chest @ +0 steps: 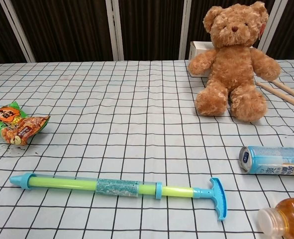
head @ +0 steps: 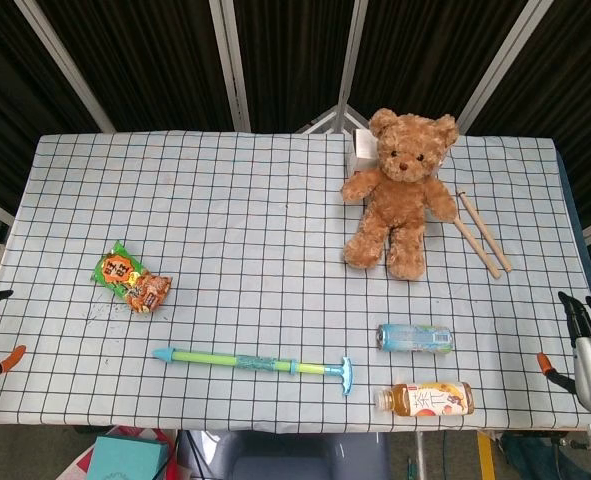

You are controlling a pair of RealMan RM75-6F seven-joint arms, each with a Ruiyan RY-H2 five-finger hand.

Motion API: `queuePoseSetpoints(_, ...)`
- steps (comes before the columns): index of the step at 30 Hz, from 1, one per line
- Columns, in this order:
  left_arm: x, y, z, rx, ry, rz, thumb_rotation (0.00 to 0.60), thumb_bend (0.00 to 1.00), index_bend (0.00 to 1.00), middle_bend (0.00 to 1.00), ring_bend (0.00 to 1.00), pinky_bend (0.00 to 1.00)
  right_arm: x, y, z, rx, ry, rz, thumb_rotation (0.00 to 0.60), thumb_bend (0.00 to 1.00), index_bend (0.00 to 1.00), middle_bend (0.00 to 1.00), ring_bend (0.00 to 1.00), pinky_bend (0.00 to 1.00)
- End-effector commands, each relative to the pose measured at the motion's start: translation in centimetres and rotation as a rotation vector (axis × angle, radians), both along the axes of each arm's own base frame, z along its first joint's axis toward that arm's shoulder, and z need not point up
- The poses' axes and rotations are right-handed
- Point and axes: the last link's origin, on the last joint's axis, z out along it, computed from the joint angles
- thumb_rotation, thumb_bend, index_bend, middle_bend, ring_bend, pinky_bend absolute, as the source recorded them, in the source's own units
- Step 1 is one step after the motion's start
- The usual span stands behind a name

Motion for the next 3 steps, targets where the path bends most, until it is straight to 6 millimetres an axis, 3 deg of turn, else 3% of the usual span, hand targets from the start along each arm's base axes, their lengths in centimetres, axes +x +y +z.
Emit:
queuePoseSetpoints(1,-0.01,0.15,-0.08,-0.004,0.005,-0.002,0.6,0.31,0.19,0.0,0.0,0.12,-0.62,0.82,0.19,0.029,0.016,-0.027,0.6,0.27,0.07,0.13,0.04,0.0)
queuePoseSetpoints(3,0.02,0.24,-0.17,-0.007,0.007,-0.003,0.6,0.31,0.19,0.0,0.0,0.12,-0.79,0.93,0.4,0.03,0.016,-0.045,0.6,0.27,0.07,0.12,0.04,0.0)
